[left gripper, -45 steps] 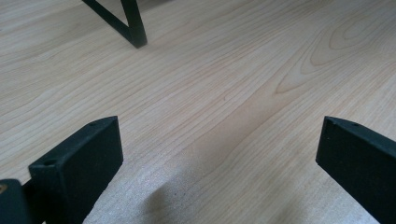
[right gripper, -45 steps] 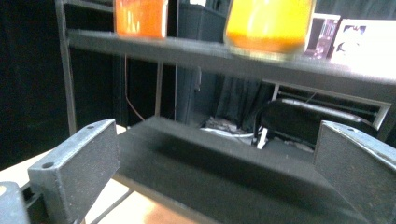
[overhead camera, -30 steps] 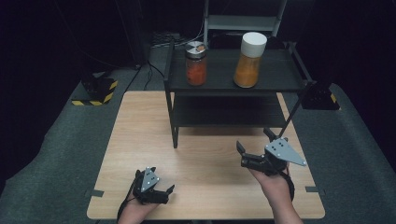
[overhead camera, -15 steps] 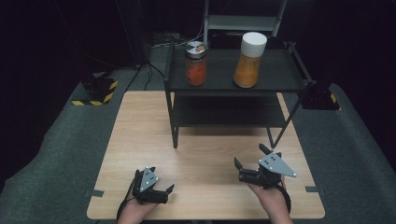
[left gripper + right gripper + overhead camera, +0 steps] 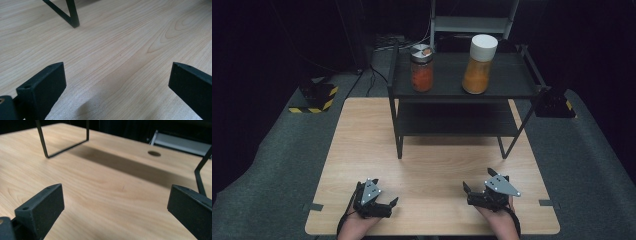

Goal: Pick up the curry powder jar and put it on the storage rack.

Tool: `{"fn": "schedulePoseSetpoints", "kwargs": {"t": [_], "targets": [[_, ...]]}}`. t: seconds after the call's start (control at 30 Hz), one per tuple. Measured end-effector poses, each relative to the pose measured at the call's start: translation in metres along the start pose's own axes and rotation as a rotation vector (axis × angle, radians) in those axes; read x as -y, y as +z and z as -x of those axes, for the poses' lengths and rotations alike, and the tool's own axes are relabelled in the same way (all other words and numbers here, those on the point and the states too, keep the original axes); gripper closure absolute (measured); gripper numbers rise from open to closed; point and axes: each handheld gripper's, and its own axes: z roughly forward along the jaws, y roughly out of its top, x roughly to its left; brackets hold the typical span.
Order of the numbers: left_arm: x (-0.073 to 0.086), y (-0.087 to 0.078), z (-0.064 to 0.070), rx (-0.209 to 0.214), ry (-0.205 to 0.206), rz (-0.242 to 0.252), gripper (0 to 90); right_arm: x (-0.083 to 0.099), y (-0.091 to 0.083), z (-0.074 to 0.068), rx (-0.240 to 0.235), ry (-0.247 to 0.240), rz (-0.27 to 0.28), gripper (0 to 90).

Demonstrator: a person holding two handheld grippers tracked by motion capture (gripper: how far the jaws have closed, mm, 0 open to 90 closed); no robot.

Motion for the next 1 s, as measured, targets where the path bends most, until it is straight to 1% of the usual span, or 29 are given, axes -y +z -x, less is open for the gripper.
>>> {"fn": "schedulePoseSetpoints", "kwargs": {"t": [0.03, 0.07, 0.17, 0.3, 0.5, 0.57, 0.6, 0.7, 0.8, 0.9, 1.0], "targets": [[0.0, 0.0, 0.0, -0.001, 0.004, 0.0, 1.5, 0.0, 0.0, 0.0, 0.0, 0.0, 0.0, 0.0], [0.0, 0.0, 0.0, 0.0, 0.006, -0.002, 1.5, 0.003, 0.001, 0.001, 0.0, 0.003, -0.016, 0.0], [-0.001, 0.0, 0.0, 0.0, 0.012, -0.003, 1.5, 0.008, 0.003, 0.002, -0.005, 0.003, -0.031, 0.0], [0.0, -0.001, 0.0, -0.003, 0.009, -0.002, 1.5, 0.015, 0.005, 0.002, 0.0, 0.009, -0.036, 0.0], [0.003, -0.002, -0.001, 0.001, 0.014, 0.011, 1.5, 0.023, 0.003, -0.002, 0.022, -0.017, -0.036, 0.1], [0.003, -0.003, -0.001, 0.003, 0.023, 0.012, 1.5, 0.023, 0.002, -0.003, 0.033, -0.019, -0.051, 0.3], [0.003, -0.003, 0.0, 0.004, 0.027, 0.012, 1.5, 0.025, 0.001, -0.004, 0.041, -0.013, -0.05, 0.5], [0.003, -0.003, 0.0, 0.004, 0.035, 0.013, 1.5, 0.026, -0.002, -0.006, 0.06, -0.019, -0.049, 0.5], [0.003, -0.003, 0.0, 0.002, 0.031, 0.012, 1.5, 0.025, -0.004, -0.005, 0.069, -0.019, -0.066, 0.4], [0.002, -0.003, 0.0, 0.0, 0.032, 0.004, 1.6, 0.026, -0.006, -0.006, 0.074, -0.016, -0.065, 0.4], [0.002, -0.003, 0.0, -0.008, 0.034, 0.0, 1.6, 0.026, -0.009, -0.005, 0.074, -0.023, -0.071, 0.4]]}}
